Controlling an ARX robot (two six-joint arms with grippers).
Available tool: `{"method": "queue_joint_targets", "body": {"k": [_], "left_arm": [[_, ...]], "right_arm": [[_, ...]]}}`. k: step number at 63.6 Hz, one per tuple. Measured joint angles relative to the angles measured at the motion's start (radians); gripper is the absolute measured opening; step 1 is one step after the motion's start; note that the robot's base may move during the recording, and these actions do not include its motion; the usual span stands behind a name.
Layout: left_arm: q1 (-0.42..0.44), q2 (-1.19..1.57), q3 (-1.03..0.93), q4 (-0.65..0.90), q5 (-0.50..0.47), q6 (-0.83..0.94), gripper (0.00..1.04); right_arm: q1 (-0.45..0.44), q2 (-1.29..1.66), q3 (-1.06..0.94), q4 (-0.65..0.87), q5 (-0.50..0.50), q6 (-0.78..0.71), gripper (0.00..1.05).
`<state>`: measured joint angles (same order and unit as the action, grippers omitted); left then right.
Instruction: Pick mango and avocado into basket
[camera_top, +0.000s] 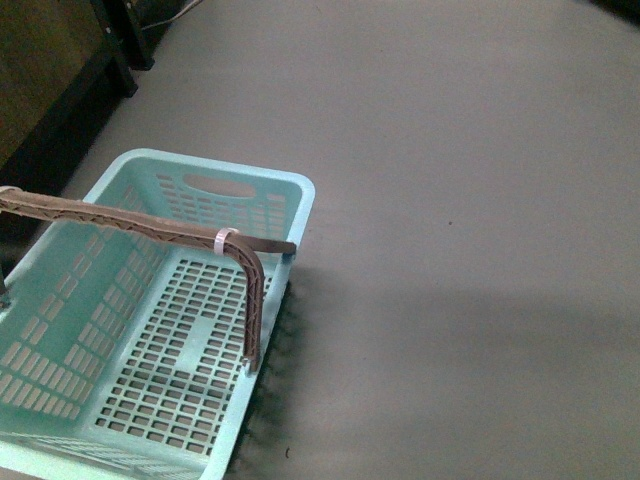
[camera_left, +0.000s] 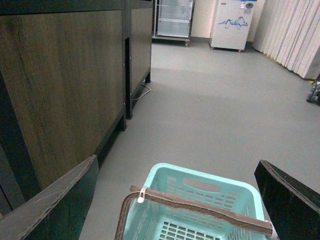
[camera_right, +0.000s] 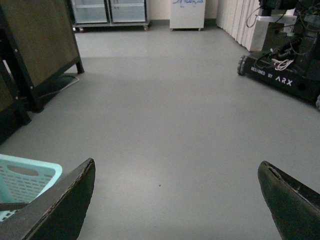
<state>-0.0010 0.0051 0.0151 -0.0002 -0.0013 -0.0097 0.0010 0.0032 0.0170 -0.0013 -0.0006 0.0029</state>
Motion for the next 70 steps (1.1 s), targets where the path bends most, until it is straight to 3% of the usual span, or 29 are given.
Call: {"method": "queue_joint_targets", "body": {"k": [24,25,28,32,43,50,70], "left_arm": [[0.0,0.0,0.0,0.0,0.0,0.0,0.96],[0.003,0.007,0.003,-0.012,0.013,-0.018,0.96],[0.029,0.153,0.103,-0.241,0.125,-0.189,0.96],[0.048,0.288,0.148,-0.283,0.173,-0.356,0.96],[0.092,0.688,0.253,-0.049,0.211,-0.789,0.96],[0.081,0.926,0.295,0.092,0.199,-0.932,0.96],[-0.067,1.574,0.398,0.44,0.069,-1.213,0.96]], "right_arm": [[0.0,0.0,0.0,0.0,0.0,0.0,0.96],[0.0,0.0,0.0,0.0,0.0,0.0,0.96],[0.0,0.0,0.0,0.0,0.0,0.0,0.96],[0.0,0.0,0.0,0.0,0.0,0.0,0.96],[0.0,0.0,0.0,0.0,0.0,0.0,0.96],[0.0,0.0,0.0,0.0,0.0,0.0,0.96],[0.0,0.0,0.0,0.0,0.0,0.0,0.96]]}}
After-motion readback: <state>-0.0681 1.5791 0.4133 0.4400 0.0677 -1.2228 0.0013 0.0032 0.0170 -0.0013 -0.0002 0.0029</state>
